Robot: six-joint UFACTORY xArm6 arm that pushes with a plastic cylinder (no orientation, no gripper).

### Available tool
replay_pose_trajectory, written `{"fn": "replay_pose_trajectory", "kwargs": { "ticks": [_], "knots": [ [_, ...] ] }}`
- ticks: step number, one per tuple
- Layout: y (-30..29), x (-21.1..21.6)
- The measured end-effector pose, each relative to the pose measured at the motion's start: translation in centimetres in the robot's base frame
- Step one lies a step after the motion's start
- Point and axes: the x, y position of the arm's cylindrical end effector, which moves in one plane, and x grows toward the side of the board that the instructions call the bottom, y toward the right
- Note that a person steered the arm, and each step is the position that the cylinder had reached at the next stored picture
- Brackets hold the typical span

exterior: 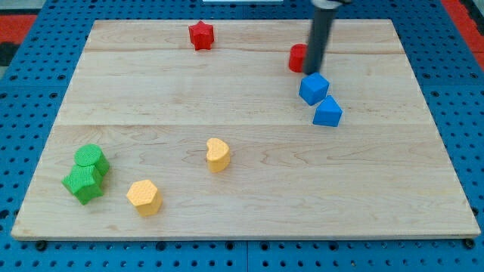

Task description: Nudge the red circle a bit up

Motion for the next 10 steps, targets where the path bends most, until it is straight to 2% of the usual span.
{"fn": "replay_pose_trajectory", "kwargs": {
  "ticks": [1,3,4,5,7,8,10],
  "knots": [
    [-1.5,-1.5],
    [-0.8,-5.1],
    [2.6,-5.9],
    [2.6,-6.3],
    [-1.0,-6.3],
    [3.6,-6.6],
    [0.0,-5.1]
  ]
}}
